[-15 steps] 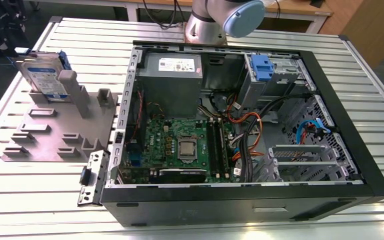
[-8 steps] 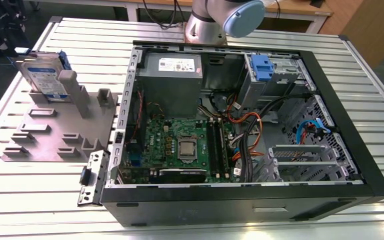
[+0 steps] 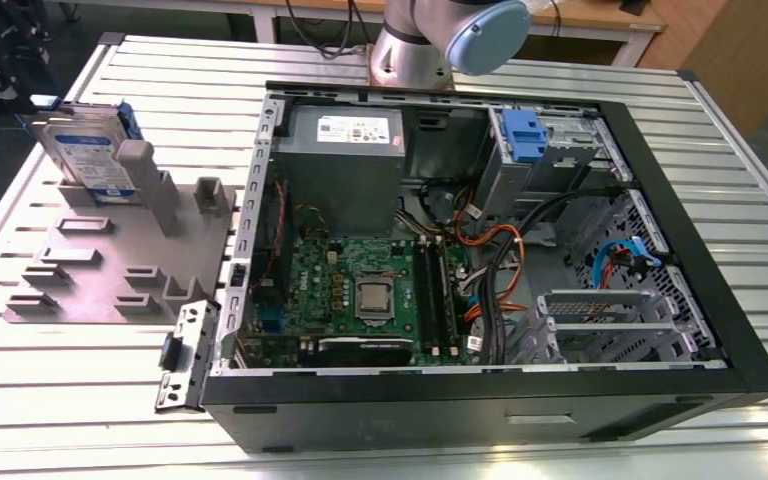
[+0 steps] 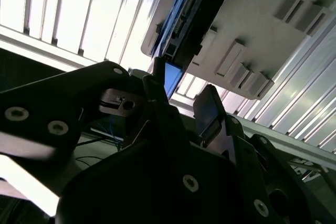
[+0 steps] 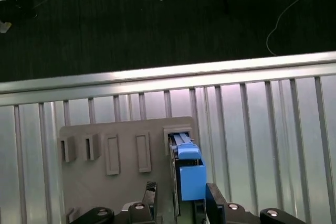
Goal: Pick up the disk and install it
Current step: 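Pick up the disk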
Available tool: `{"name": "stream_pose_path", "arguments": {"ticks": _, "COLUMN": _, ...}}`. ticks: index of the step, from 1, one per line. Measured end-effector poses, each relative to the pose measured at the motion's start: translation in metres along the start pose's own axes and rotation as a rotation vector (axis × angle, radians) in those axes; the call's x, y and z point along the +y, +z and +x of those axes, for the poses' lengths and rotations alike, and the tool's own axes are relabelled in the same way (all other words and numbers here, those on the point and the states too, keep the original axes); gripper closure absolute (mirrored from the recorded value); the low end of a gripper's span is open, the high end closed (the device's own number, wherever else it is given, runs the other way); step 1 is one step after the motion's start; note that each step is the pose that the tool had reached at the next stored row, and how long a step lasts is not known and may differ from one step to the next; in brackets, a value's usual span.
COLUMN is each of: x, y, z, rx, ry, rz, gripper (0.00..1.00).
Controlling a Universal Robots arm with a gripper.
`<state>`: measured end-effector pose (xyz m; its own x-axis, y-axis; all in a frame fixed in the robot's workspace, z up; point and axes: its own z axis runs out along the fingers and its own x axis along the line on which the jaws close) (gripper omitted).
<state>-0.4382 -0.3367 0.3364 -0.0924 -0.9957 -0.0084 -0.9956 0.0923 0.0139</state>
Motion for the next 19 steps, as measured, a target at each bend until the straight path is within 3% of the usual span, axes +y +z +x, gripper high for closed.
{"name": "stream_pose_path", "arguments": {"ticks": 5, "x": 0.0037, "y": 0.0026, "z": -0.0022, "rx": 0.0002, "ry": -0.015, "rz": -0.0001, "gripper": 0.51}}
{"name": "stream_pose_path", "arguments": {"ticks": 19, "x": 0.0070, "y": 0.0094, "z": -0.0047, "rx": -0.0005, "ry": -0.030, "rz": -0.0002, "gripper": 0.51}}
